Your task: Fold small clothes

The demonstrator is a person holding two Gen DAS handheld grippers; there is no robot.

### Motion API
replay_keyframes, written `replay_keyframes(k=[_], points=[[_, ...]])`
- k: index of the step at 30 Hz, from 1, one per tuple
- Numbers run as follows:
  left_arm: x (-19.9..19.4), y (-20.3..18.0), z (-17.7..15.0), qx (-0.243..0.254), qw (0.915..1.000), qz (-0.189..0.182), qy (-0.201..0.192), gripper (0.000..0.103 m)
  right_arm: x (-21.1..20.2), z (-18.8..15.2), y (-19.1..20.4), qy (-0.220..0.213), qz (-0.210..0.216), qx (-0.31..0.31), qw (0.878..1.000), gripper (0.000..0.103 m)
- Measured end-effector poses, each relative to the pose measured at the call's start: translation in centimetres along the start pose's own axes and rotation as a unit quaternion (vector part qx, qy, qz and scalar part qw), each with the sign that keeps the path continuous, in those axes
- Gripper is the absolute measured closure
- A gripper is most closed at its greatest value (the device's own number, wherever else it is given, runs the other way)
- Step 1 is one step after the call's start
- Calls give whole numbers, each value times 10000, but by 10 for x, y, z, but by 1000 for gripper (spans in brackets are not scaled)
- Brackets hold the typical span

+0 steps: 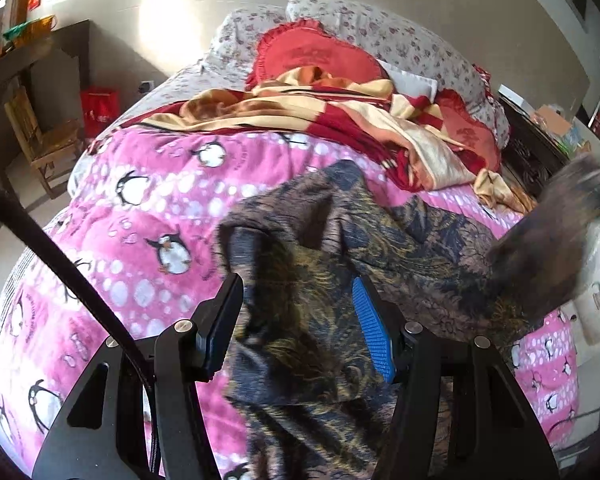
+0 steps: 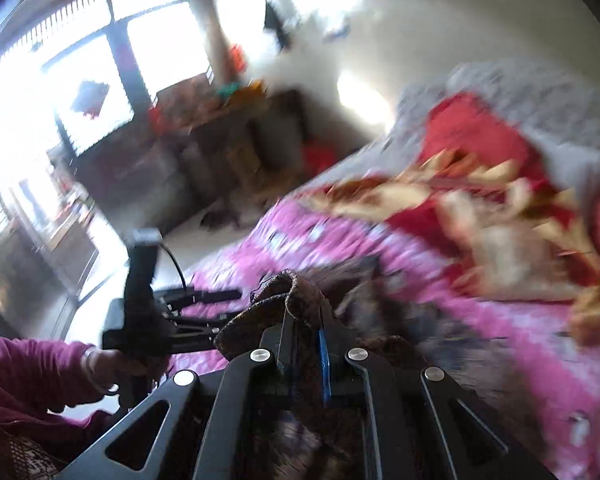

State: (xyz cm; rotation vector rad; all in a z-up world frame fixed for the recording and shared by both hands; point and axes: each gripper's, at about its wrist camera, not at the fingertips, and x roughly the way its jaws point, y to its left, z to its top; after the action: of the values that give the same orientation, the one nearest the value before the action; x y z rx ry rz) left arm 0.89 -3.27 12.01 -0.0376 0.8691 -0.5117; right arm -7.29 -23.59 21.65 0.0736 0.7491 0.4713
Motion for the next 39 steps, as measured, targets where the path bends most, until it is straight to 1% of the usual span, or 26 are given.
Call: replay_keyframes(k=[1,2,3,4,5,7,8,9,10,11,12,14,15,16,19,22,23,25,27,29,30,31,32,33,35,39], points=[[0,5,0,-39,10000,20,-2,46,21,0,-1,138,74,20,9999,96],[1,10,-1,-83,10000,53,8,46,48,-2,-2,355,178,78,9992,96],[2,14,-2,-107,9999,77,30,46,66,-7,-4,557,230,149,9981,96],[3,17,-3,-120,9999,101,73,46,95,-11,-9,929,124,285,9952,95],[5,19,-4,-113,9998,106,107,46,112,-14,-14,1156,-16,376,9926,95],[7,22,-7,-63,9998,87,145,46,123,-22,-23,1327,-144,505,9898,92],[8,21,-8,-22,9999,47,148,46,119,-26,-27,1261,-227,547,9903,90],[9,21,-8,5,9999,-5,146,46,110,-30,-31,1169,-292,586,9910,78],[11,20,-10,36,9998,-85,150,46,96,-34,-37,1041,-295,658,9920,59],[13,18,-10,56,9998,-126,169,46,83,-37,-42,903,-345,744,9925,52],[16,14,-11,87,9996,-173,212,46,65,-42,-48,740,-494,823,9926,49],[23,6,-13,133,9992,-246,274,46,24,-57,-60,388,-811,979,9911,49],[28,1,-14,169,9990,-264,323,44,8,-64,-61,263,-914,1056,9898,49],[33,-4,-15,227,9985,-269,410,42,-10,-75,-66,125,-1124,1170,9867,49],[50,-24,-21,464,9964,-314,635,42,-51,-114,-79,-28,-1628,1440,9761,49],[68,-41,-29,705,9939,-39,850,42,-72,-150,-86,19,-1862,1708,9675,49],[76,-45,-32,761,9922,76,985,42,-77,-161,-88,34,-1880,1806,9654,49],[85,-49,-36,754,9905,192,1130,42,-84,-175,-90,32,-1898,1956,9621,49],[92,-51,-39,712,9896,198,1237,42,-88,-188,-92,-42,-1894,2103,9591,49],[99,-56,-42,681,9886,80,1341,42,-92,-199,-99,-112,-1956,2257,9543,49],[101,-59,-43,696,9881,53,1367,47,-93,-202,-102,-134,-2034,2310,9513,49],[102,-62,-43,723,9883,30,1343,56,-93,-204,-106,-157,-2168,2343,9476,49],[102,-65,-43,753,9883,-12,1326,74,-92,-205,-108,-171,-2229,2345,9461,49],[100,-67,-41,776,9880,-16,1335,86,-90,-205,-110,-178,-2290,2320,9452,48],[91,-66,-36,694,9898,-203,1229,96,-87,-203,-110,-104,-2348,2220,9463,49],[59,-53,-18,509,9940,-472,845,99,-81,-196,-102,-113,-2354,1950,9521,49]])
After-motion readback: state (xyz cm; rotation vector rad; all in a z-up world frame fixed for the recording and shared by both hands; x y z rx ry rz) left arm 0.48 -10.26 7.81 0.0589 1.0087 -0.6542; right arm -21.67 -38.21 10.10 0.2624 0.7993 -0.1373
